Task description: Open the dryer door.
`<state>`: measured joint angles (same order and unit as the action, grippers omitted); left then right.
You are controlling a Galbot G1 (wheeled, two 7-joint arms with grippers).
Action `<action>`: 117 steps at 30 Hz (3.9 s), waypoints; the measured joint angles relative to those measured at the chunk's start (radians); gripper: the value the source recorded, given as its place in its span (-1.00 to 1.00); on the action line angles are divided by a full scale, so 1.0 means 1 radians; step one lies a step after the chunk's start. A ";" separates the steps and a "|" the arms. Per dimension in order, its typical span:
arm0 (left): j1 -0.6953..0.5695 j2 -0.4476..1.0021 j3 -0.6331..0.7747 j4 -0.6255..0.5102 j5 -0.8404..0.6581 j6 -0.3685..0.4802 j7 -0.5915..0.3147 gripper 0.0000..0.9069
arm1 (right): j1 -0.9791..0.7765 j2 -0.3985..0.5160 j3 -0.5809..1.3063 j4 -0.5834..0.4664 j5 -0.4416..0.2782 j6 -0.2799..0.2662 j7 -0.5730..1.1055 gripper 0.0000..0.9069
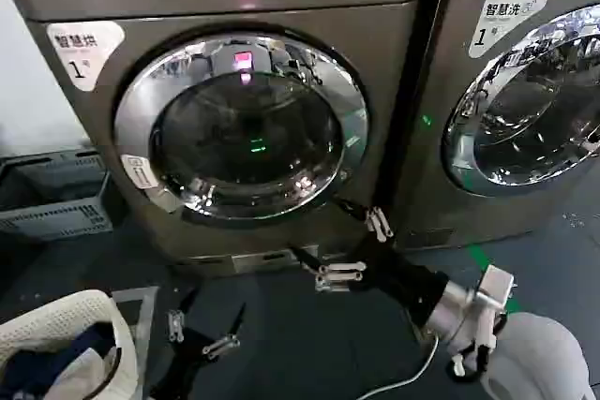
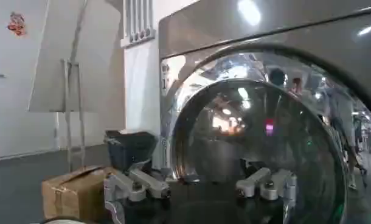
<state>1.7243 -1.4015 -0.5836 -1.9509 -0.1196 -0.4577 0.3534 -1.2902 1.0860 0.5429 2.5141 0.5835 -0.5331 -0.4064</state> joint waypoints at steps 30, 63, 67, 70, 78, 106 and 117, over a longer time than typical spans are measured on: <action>0.007 -0.002 0.014 -0.013 -0.021 0.056 0.000 1.00 | 0.367 0.017 -0.364 -0.369 -0.121 0.156 -0.042 1.00; -0.003 -0.009 0.026 -0.028 0.022 0.054 0.000 1.00 | 0.662 0.213 -0.659 -0.722 -0.211 0.189 0.017 1.00; -0.002 -0.013 0.027 -0.030 0.025 0.049 0.000 1.00 | 0.684 0.230 -0.673 -0.754 -0.211 0.193 0.026 1.00; -0.002 -0.015 0.027 -0.030 0.028 0.045 -0.002 1.00 | 0.699 0.245 -0.685 -0.774 -0.213 0.191 0.038 1.00; 0.002 -0.013 0.025 -0.028 0.030 0.035 -0.003 1.00 | 0.730 0.283 -0.720 -0.821 -0.223 0.178 0.063 1.00; 0.002 -0.010 0.031 -0.029 0.028 0.031 0.000 1.00 | 0.813 0.420 -0.789 -0.976 -0.253 0.188 0.074 1.00; 0.002 -0.008 0.032 -0.028 0.029 0.030 0.000 1.00 | 0.827 0.456 -0.800 -1.023 -0.261 0.188 0.089 1.00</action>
<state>1.7265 -1.4091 -0.5517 -1.9790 -0.0903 -0.4275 0.3532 -0.4630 1.5416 -0.2570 1.4910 0.3228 -0.3450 -0.3177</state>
